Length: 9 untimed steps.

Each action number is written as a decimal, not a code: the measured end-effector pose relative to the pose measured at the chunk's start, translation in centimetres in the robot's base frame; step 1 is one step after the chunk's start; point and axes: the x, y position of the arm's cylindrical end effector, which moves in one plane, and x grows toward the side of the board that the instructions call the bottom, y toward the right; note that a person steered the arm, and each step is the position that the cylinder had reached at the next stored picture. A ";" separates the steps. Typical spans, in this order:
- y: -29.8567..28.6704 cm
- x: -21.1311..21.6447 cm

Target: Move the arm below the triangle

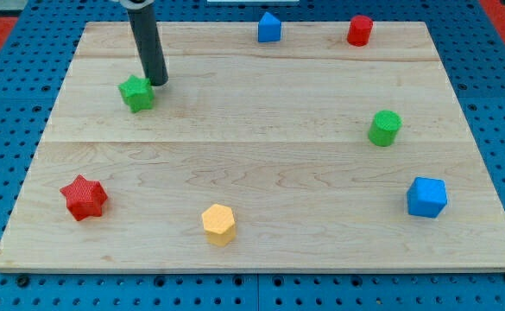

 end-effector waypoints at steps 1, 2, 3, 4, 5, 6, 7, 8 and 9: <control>-3.5 1.8; -2.1 1.9; 5.3 1.9; 6.7 1.9; 7.4 1.9; 9.5 1.9; 11.2 1.9; 12.5 1.9; 13.8 1.9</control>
